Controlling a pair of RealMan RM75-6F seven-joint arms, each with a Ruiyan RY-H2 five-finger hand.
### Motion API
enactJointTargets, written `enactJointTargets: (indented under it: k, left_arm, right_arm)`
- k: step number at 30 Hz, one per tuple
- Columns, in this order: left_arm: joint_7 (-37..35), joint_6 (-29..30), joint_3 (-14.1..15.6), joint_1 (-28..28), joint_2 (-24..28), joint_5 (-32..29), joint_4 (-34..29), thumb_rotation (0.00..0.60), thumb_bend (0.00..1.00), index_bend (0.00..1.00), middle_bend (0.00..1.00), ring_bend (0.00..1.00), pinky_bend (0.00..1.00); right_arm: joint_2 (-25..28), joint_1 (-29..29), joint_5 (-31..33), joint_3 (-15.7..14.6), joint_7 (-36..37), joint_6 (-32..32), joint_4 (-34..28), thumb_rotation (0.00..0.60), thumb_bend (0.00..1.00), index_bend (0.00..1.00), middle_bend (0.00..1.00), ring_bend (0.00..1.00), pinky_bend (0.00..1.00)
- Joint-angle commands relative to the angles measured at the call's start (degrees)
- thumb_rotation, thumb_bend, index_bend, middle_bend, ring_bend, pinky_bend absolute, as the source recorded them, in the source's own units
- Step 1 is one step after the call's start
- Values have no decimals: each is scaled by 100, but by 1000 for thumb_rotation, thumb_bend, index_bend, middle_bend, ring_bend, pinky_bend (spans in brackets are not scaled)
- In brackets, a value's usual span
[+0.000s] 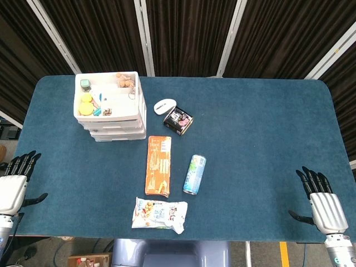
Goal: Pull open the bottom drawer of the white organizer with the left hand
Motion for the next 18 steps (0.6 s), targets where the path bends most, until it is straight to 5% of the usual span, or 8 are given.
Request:
enactJointTargets:
  k: [1, 18]
  left_arm:
    - [4, 1, -1, -1, 2, -1, -9, 600, 54, 0, 0, 0, 0]
    - [-6, -25, -11, -2, -4, -46, -35, 600, 63, 0, 0, 0, 13]
  right_arm:
    - [12, -1, -5, 0, -2, 5, -10, 600, 103, 0, 0, 0, 0]
    - [15, 0, 15, 12, 20, -1, -12, 600, 103, 0, 0, 0, 0]
